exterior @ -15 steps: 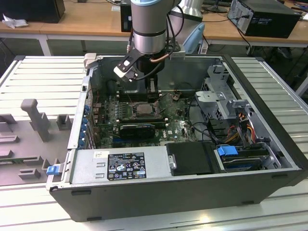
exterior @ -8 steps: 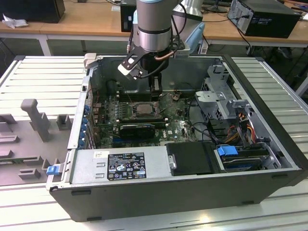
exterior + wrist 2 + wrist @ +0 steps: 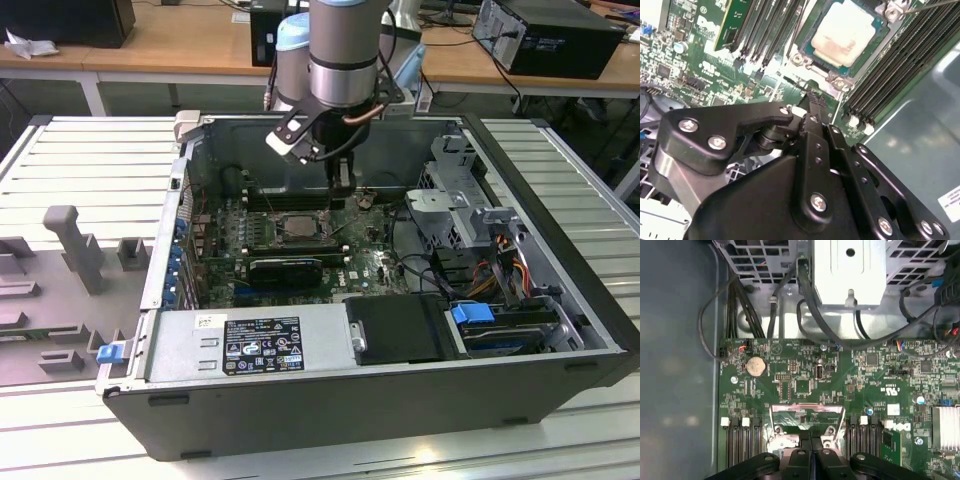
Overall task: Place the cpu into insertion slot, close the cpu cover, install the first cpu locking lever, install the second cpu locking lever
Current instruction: 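Close the cpu cover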
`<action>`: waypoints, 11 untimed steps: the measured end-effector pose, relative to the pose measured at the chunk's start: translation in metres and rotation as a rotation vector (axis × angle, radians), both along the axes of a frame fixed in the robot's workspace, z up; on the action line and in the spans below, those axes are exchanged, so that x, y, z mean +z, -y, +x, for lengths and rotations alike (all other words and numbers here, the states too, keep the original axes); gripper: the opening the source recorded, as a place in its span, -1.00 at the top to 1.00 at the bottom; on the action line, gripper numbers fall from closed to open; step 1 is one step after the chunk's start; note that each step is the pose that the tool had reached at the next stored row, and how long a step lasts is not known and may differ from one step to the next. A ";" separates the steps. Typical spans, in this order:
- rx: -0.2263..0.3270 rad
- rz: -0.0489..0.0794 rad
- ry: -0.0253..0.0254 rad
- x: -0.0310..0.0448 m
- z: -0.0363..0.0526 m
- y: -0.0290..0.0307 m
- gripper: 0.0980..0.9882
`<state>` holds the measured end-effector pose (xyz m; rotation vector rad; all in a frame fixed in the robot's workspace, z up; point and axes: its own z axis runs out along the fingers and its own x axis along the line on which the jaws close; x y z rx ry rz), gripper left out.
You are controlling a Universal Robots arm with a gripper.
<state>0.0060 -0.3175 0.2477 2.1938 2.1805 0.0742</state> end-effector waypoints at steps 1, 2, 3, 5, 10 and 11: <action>0.000 0.000 -0.0006 0.0014 0.0008 0.0000 0.98; 0.000 0.000 -0.0012 0.0029 0.0019 0.0000 0.98; 0.000 0.000 -0.0018 0.0041 0.0032 0.0000 0.98; 0.000 0.000 -0.0034 0.0054 0.0076 0.0000 0.98; 0.000 0.000 -0.0102 0.0075 0.0195 0.0000 0.98; 0.000 0.000 -0.0111 0.0084 0.0208 0.0000 0.98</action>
